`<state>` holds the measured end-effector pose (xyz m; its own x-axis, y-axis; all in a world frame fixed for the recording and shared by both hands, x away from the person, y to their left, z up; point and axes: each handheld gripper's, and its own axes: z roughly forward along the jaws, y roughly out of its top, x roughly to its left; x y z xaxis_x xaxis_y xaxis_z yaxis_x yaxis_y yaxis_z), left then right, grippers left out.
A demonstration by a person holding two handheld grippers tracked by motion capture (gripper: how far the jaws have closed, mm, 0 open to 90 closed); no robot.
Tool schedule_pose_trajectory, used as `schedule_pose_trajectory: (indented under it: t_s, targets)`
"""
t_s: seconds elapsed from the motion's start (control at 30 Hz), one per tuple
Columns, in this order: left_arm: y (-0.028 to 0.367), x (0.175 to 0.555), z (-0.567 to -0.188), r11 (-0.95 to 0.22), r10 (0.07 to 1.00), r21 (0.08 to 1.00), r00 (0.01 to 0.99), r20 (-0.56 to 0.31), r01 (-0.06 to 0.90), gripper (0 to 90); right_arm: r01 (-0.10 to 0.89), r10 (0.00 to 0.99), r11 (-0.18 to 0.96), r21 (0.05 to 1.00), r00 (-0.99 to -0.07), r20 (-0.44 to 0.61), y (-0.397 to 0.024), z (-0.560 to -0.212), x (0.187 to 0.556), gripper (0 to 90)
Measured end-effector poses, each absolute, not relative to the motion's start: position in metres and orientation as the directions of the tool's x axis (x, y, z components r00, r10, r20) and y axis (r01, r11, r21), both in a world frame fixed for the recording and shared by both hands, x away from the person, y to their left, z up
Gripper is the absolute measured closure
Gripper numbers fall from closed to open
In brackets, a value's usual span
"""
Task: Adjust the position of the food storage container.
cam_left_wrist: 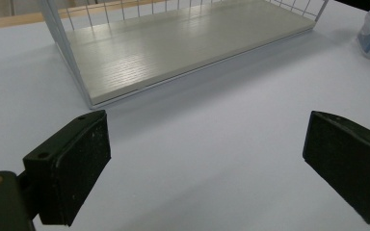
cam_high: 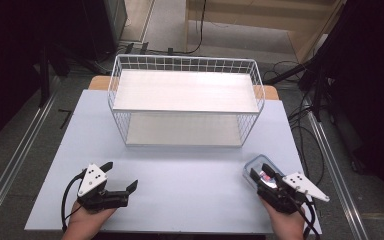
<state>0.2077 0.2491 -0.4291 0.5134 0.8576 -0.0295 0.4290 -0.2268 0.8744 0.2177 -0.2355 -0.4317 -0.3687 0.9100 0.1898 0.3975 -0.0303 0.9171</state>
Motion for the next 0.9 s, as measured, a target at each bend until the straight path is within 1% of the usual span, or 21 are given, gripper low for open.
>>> schedule_pose_trajectory:
  t_s: [0.07,0.1,0.13,0.17,0.27,0.33,0.4,0.5,0.53,0.57,0.63,0.67,0.7,0.73,0.9]
  targets:
    - [0.249,0.208,-0.429,-0.228,0.857,0.873,0.514,-0.030,0.431,3.1,0.407,0.926,-0.048,0.912,-0.325,0.193,-0.249,-0.433,0.220,71.0]
    - [0.249,0.208,-0.429,-0.228,0.857,0.873,0.514,-0.030,0.431,3.1,0.407,0.926,-0.048,0.912,-0.325,0.193,-0.249,-0.433,0.220,71.0]
    - [0.249,0.208,-0.429,-0.228,0.857,0.873,0.514,-0.029,0.430,3.1,0.416,0.935,-0.049,0.908,-0.301,0.188,-0.256,-0.435,0.221,76.5]
    - [0.249,0.208,-0.429,-0.231,0.855,0.873,0.517,-0.029,0.430,3.2,0.442,0.950,-0.064,0.895,-0.247,0.190,-0.269,-0.439,0.225,89.1]
    - [0.248,0.207,-0.429,-0.236,0.855,0.871,0.519,-0.025,0.431,3.2,0.471,0.971,-0.068,0.880,-0.171,0.167,-0.287,-0.448,0.229,90.0]
    - [0.248,0.207,-0.429,-0.236,0.854,0.872,0.519,-0.025,0.429,3.2,0.489,0.977,-0.099,0.867,-0.119,0.179,-0.301,-0.454,0.233,90.0]
    - [0.248,0.207,-0.429,-0.235,0.854,0.872,0.520,-0.026,0.429,3.2,0.508,0.978,-0.114,0.854,-0.092,0.185,-0.312,-0.461,0.234,90.0]
    - [0.247,0.207,-0.429,-0.232,0.853,0.873,0.522,-0.030,0.430,3.3,0.536,0.977,-0.114,0.836,-0.092,0.193,-0.319,-0.468,0.235,90.0]
    - [0.246,0.207,-0.430,-0.235,0.852,0.872,0.523,-0.028,0.429,3.4,0.557,0.974,-0.101,0.824,-0.115,0.196,-0.320,-0.475,0.236,90.0]
    - [0.246,0.207,-0.430,-0.235,0.852,0.872,0.523,-0.028,0.429,3.4,0.557,0.974,-0.101,0.824,-0.115,0.196,-0.320,-0.475,0.236,90.0]
    - [0.246,0.207,-0.430,-0.240,0.849,0.870,0.528,-0.028,0.431,3.5,0.563,0.965,-0.072,0.823,-0.170,0.200,-0.313,-0.476,0.236,90.0]
    - [0.246,0.207,-0.430,-0.240,0.849,0.870,0.528,-0.028,0.431,3.6,0.563,0.965,-0.072,0.823,-0.170,0.200,-0.313,-0.476,0.236,90.0]
    - [0.246,0.207,-0.429,-0.241,0.847,0.870,0.531,-0.027,0.429,3.6,0.563,0.962,-0.055,0.824,-0.192,0.195,-0.309,-0.475,0.236,90.0]
    - [0.246,0.206,-0.429,-0.241,0.847,0.870,0.531,-0.028,0.430,3.7,0.558,0.952,-0.017,0.830,-0.245,0.184,-0.298,-0.474,0.234,90.0]
    - [0.246,0.205,-0.428,-0.229,0.851,0.874,0.525,-0.034,0.429,3.8,0.562,0.905,0.101,0.821,-0.395,0.159,-0.256,-0.472,0.230,90.0]
